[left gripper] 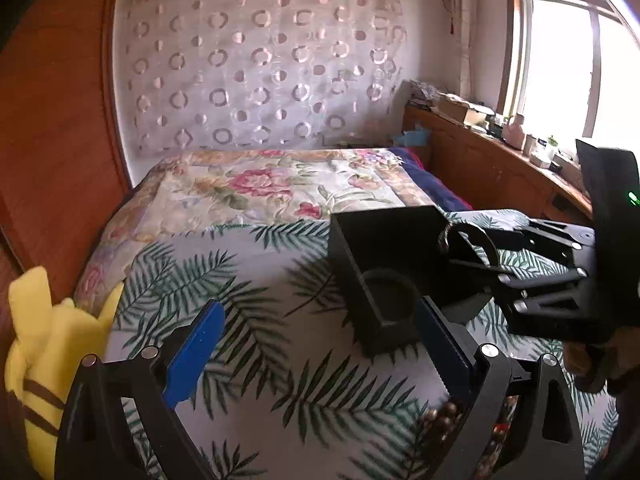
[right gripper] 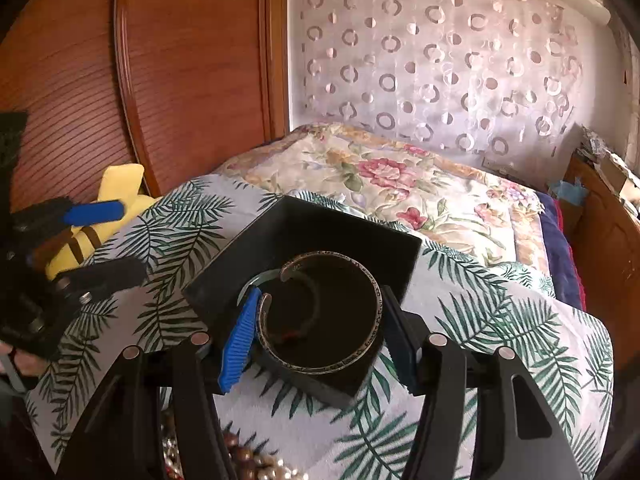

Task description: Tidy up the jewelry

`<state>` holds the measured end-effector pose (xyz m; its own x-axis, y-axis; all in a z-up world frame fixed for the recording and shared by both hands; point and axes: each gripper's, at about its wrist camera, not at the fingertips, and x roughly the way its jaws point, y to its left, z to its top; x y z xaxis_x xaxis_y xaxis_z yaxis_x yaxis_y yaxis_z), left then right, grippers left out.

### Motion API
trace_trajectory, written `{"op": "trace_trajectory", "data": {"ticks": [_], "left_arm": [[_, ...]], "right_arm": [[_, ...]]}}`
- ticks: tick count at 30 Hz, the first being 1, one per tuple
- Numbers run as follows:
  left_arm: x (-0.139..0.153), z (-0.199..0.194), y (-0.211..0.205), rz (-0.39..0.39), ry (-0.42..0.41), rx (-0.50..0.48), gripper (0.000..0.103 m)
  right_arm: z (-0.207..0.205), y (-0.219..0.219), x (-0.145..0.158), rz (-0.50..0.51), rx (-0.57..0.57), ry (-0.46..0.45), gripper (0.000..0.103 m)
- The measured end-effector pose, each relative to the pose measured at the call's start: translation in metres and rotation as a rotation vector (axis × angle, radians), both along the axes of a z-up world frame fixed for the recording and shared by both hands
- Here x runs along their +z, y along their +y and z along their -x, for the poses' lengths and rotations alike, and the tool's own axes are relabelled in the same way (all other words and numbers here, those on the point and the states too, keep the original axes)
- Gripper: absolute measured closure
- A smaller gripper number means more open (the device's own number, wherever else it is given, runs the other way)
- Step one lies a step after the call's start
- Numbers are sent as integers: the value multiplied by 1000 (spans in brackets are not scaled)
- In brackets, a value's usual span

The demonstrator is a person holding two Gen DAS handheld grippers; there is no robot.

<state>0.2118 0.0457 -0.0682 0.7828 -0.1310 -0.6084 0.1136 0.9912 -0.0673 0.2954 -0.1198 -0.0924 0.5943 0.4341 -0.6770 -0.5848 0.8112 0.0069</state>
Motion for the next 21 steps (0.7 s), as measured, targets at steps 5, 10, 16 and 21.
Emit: {"op": "trace_trajectory", "data": {"ticks": [5, 10, 16, 21], "left_arm": [[-7, 10, 10, 19, 12, 16, 11], [-12, 19, 16, 34, 15, 21, 11], [-15, 29, 13, 37, 17, 14, 11], [-19, 46, 3, 39, 29, -15, 11]], "right_arm": [[-8, 9, -9, 28, -9, 30, 41], [-9, 10, -16, 27, -11, 47, 41], [-2, 1, -8, -9, -9, 39, 41], [31, -18, 3, -23, 13, 16, 41]]}}
